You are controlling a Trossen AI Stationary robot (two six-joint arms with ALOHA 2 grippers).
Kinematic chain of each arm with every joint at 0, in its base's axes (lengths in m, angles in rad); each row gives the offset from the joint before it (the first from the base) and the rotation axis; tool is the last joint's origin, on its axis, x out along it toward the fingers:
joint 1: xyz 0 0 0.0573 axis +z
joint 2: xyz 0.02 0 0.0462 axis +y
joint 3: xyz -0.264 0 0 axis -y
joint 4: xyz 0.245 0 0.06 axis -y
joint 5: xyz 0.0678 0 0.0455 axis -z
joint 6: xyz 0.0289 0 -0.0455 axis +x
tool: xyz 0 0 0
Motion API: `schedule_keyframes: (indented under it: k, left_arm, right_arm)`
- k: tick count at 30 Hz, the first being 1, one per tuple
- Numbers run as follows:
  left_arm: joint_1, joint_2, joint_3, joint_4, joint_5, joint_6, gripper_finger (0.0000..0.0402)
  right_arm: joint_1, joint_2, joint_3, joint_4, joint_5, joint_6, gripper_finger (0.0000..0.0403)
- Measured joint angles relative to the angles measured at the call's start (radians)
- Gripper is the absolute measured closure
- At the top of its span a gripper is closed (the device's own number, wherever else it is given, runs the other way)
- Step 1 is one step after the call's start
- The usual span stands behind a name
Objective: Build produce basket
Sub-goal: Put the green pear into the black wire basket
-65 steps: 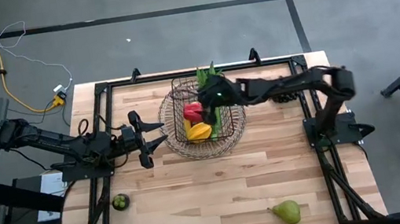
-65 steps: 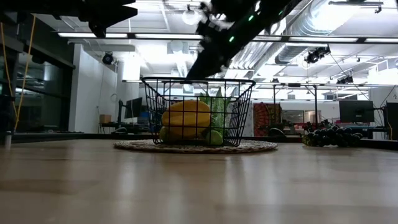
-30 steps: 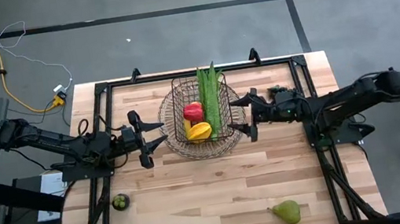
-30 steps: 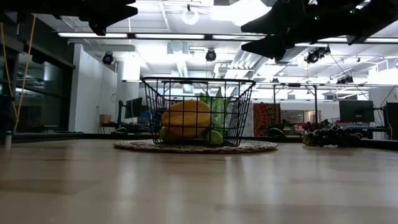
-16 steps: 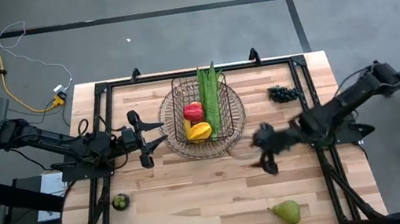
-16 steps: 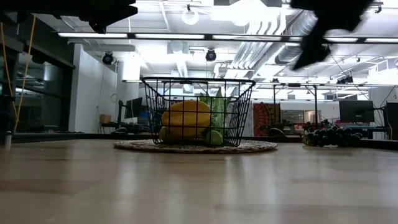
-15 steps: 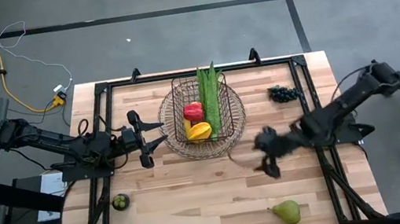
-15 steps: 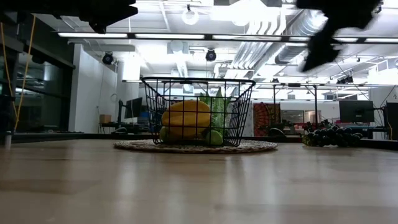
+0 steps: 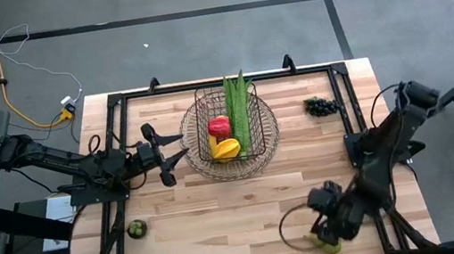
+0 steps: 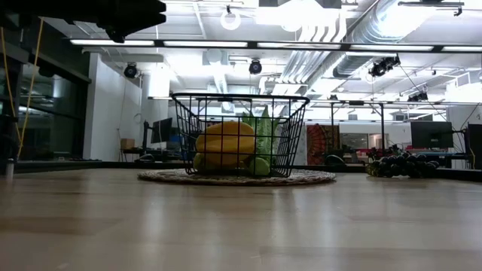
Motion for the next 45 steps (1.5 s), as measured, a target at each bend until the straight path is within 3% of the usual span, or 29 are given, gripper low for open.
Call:
schedule_keyframes:
  k: [7,14,22,30,45]
  left_arm:
    - [0.0,0.0,0.0,0.0,-0.008,0.018,0.0213]
    - [0.0,0.0,0.0,0.0,-0.008,0.018,0.0213]
    - [0.0,0.0,0.0,0.002,-0.012,0.018,0.0213]
    - [0.0,0.0,0.0,0.003,-0.012,0.018,0.0213]
    - [0.0,0.0,0.0,0.003,-0.012,0.018,0.0213]
  right_arm:
    - [0.029,0.243,0.226,-0.283,-0.149,0.15,0.0025]
    - [0.014,0.374,0.307,-0.26,-0.282,0.144,0.0025]
    - [0.017,0.416,0.312,-0.275,-0.365,0.223,0.0025]
    - [-0.003,0.469,0.307,-0.26,-0.44,0.188,0.0025]
    - [-0.017,0.473,0.304,-0.269,-0.418,0.08,0.0036]
